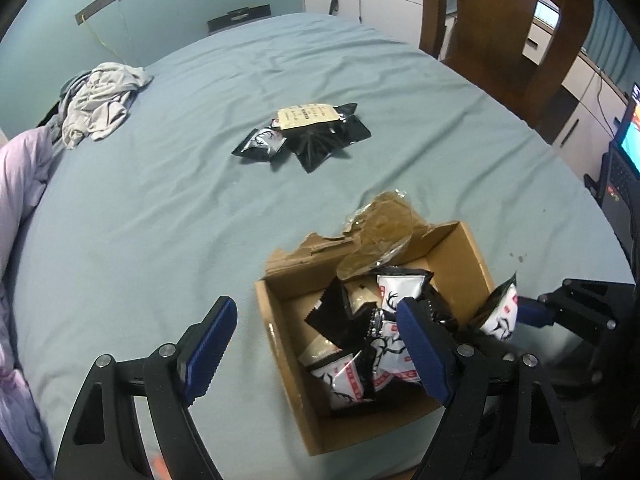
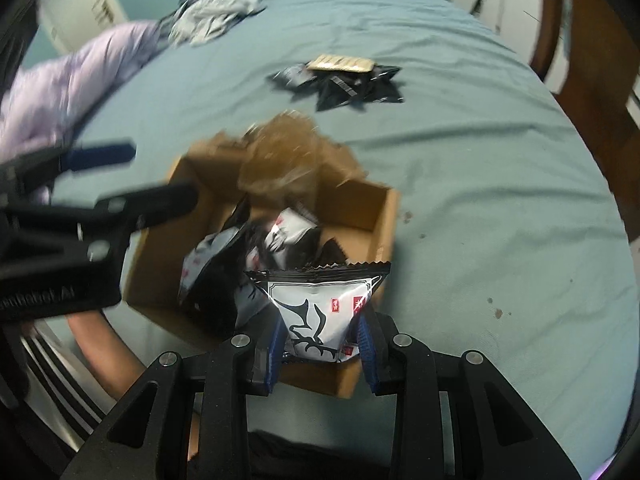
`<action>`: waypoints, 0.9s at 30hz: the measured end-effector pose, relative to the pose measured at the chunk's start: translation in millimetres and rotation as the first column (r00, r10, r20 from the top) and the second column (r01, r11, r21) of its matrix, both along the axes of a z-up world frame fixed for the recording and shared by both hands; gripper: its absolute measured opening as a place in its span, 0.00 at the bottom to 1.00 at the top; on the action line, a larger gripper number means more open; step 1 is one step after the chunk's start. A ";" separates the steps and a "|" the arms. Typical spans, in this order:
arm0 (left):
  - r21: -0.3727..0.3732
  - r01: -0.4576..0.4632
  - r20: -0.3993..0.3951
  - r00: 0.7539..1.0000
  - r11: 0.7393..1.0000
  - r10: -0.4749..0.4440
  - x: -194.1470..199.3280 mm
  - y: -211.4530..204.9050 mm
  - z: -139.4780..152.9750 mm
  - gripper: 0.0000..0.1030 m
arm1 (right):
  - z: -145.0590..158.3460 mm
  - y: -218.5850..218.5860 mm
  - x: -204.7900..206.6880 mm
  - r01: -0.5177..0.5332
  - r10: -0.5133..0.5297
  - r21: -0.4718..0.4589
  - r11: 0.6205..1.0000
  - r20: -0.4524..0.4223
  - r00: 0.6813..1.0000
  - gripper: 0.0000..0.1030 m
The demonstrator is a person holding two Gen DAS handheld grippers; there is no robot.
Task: Organize snacks
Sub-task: 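Lower the packets into the box and open both grippers, then move the right gripper to the pile and grasp a black packet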
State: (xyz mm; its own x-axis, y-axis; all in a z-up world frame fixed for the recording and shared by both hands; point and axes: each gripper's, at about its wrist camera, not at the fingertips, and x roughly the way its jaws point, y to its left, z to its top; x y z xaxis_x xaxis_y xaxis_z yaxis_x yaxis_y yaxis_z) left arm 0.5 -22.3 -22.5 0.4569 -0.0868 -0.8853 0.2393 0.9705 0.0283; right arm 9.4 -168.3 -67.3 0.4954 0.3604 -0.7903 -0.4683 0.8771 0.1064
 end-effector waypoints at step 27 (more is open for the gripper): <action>0.014 -0.020 0.013 1.000 1.000 0.020 0.3 3.1 2.4 0.80 | 18.5 -59.3 -10.1 0.187 -0.208 0.298 0.936 0.039 0.977 0.67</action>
State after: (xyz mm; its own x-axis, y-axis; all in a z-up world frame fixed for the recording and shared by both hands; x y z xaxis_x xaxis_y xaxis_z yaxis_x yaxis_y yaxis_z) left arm 0.8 -19.2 -20.1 0.4695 -0.0655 -0.8805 0.2195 0.9746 0.0446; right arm -0.7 -227.5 -48.9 0.6298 0.4585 -0.6270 -0.3041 0.8883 0.3442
